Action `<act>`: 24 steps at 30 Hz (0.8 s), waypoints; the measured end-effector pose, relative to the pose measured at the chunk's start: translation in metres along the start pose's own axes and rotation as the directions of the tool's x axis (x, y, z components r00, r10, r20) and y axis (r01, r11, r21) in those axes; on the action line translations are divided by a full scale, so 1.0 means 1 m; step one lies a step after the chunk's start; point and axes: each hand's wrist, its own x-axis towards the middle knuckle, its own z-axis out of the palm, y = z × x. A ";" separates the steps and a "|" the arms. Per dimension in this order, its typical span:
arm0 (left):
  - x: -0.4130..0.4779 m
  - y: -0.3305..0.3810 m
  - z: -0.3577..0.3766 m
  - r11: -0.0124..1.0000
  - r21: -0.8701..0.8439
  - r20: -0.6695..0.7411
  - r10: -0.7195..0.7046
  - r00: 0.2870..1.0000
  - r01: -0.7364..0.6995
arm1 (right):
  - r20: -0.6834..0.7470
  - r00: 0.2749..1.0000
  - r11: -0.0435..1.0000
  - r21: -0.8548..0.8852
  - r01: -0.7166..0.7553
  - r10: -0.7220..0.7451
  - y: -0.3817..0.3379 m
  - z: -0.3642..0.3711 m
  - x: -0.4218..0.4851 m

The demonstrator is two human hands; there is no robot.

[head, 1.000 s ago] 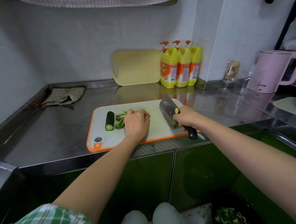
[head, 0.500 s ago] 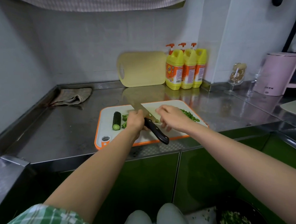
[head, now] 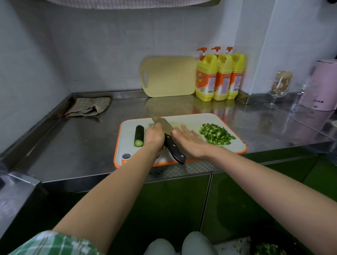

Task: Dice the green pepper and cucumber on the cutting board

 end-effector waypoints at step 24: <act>-0.018 0.023 0.003 0.988 0.115 0.042 0.103 0.994 -0.107 | 0.035 0.991 0.924 0.357 -0.136 0.132 -0.025 -0.044 -0.032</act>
